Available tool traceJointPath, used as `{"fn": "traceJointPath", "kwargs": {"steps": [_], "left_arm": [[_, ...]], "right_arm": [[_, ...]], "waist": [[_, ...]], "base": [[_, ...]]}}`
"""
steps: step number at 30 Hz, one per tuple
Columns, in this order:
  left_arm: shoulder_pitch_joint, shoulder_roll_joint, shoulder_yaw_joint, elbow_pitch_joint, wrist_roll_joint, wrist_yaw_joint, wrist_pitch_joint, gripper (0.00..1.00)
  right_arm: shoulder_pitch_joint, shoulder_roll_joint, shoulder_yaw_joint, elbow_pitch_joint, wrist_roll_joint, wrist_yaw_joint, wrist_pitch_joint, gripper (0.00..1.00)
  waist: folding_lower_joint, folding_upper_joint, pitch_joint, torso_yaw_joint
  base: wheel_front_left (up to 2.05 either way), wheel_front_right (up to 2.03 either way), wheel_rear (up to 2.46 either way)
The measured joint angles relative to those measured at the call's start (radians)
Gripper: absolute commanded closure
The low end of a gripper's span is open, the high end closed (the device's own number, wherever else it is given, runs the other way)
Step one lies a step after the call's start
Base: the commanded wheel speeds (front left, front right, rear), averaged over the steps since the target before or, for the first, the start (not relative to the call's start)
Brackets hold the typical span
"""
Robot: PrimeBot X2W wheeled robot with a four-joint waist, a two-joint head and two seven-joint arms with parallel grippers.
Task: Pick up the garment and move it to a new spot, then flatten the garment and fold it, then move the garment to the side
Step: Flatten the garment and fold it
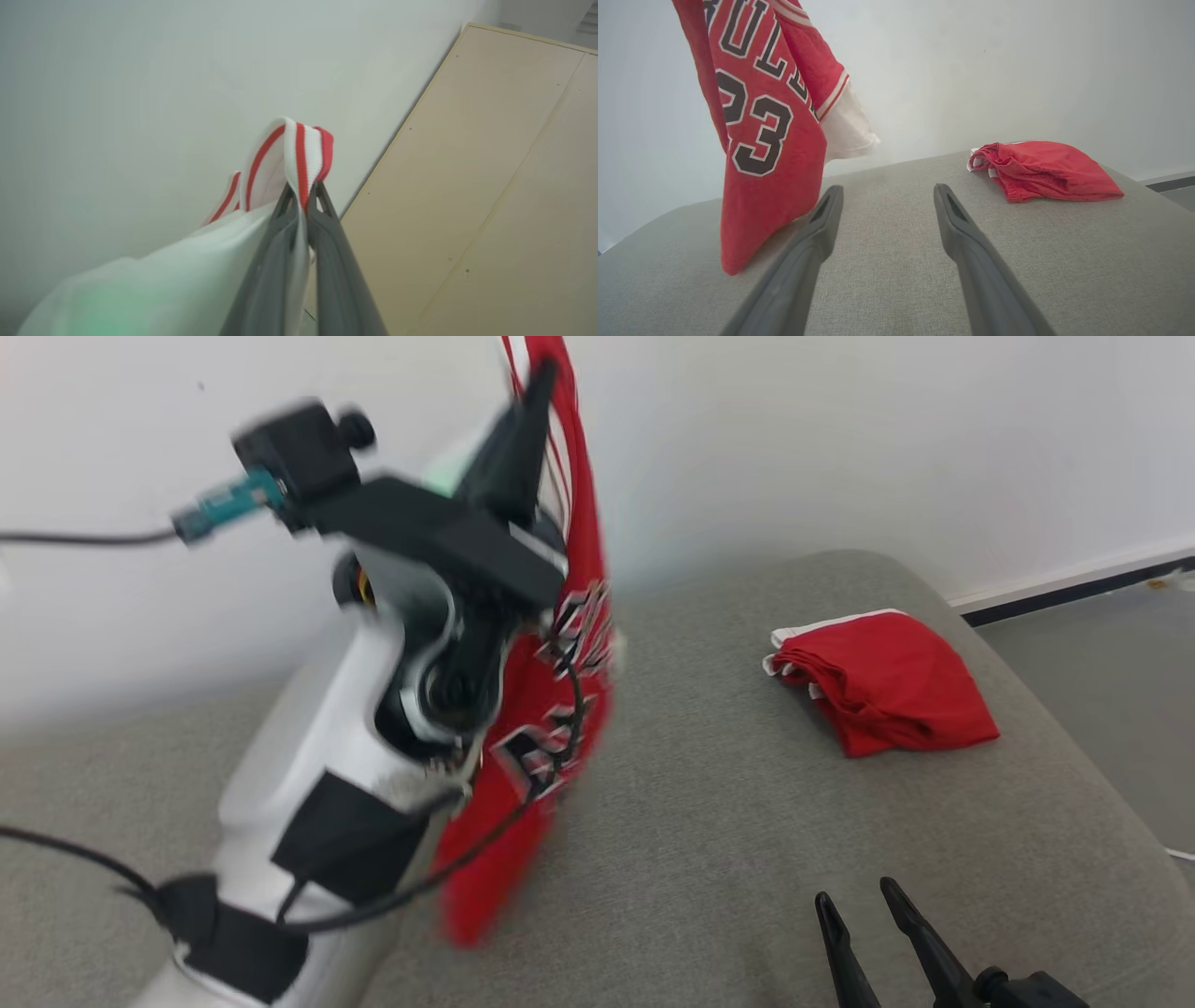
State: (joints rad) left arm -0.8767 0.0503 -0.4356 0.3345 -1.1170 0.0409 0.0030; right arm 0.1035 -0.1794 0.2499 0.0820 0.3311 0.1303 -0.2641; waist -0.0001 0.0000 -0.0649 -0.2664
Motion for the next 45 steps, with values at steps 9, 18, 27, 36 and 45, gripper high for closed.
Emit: {"fn": "traceJointPath", "kwargs": {"steps": [9, 18, 27, 36, 45], "left_arm": [[-0.078, 0.007, 0.046, 0.178, -0.005, 0.083, -0.122, 1.0], [0.264, 0.093, 0.121, 0.361, -0.041, 0.083, -0.223, 1.0], [0.55, 0.182, 0.337, 0.298, 0.007, 0.065, -0.263, 1.0], [0.818, 0.096, 0.539, 0.092, 0.151, 0.093, -0.263, 1.0], [0.897, 0.046, 0.518, -0.092, 0.468, 0.019, -0.264, 0.0]], "right_arm": [[0.0, 0.012, -0.009, 0.002, -0.006, 0.0, 0.0, 0.0], [0.011, 0.016, -0.011, 0.006, -0.006, 0.0, 0.0, 0.0], [0.023, -0.003, -0.042, 0.0, -0.006, 0.0, 0.0, 0.0], [0.024, -0.006, -0.047, 0.013, -0.003, 0.0, 0.0, 0.0], [0.008, 0.0, -0.033, 0.072, 0.043, 0.0, 0.0, 0.0]], "waist": [[0.0, -0.0001, -0.021, -0.033], [0.0001, 0.0, 0.0, -0.003], [0.0001, 0.0, 0.022, 0.054], [0.0001, -0.0001, 0.04, 0.121], [0.0001, 0.0, 0.053, 0.17]], "base": [[0.0, 0.0, 0.0], [0.0, 0.0, 0.0], [0.0, 0.0, 0.0], [0.0, 0.0, 0.0], [0.0, 0.0, 0.0]]}}
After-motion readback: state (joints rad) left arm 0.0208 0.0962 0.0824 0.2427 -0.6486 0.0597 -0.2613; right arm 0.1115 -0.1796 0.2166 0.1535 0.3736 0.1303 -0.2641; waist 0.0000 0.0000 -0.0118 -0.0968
